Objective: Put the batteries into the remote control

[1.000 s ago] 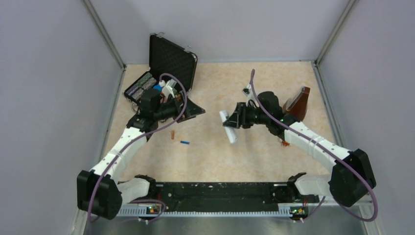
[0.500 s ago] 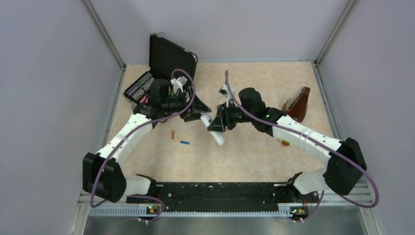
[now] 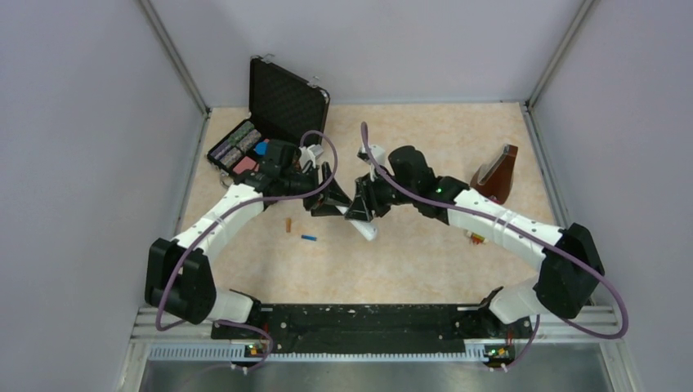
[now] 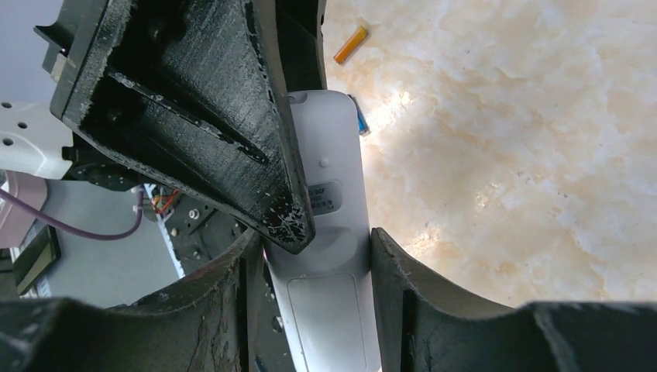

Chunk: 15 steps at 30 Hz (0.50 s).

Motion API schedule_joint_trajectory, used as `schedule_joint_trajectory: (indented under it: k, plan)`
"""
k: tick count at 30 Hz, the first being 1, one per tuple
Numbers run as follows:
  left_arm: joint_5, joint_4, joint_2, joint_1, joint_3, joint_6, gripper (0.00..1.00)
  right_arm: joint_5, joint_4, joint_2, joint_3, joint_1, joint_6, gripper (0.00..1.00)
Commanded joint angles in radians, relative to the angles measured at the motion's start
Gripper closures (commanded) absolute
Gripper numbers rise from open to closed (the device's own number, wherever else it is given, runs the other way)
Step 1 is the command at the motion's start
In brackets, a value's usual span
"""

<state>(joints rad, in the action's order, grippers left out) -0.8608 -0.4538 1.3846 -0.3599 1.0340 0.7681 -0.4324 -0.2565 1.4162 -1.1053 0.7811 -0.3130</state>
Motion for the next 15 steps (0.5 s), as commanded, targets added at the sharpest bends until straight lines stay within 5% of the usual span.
schedule_joint_trajectory:
  k: [1,5,9,11,15]
  plan:
    - [-0.012,-0.062,0.027,-0.008,0.052,-0.059,0.46,0.012,0.030,0.017,-0.060,0.025,0.038,0.80]
    - [-0.019,-0.062,0.041,-0.010,0.063,-0.051,0.64,0.039,0.012,0.032,-0.069,0.042,0.056,0.80]
    - [-0.022,-0.054,0.031,-0.009,0.075,-0.053,0.95,0.072,-0.017,0.044,-0.084,0.051,0.061,0.80]
    - [-0.026,-0.053,0.031,-0.010,0.080,-0.056,1.00,0.086,-0.034,0.042,-0.086,0.052,0.056,0.75]
    - [0.026,-0.044,0.018,-0.009,0.092,-0.064,1.00,0.072,-0.041,0.008,-0.041,0.053,0.037,0.38]
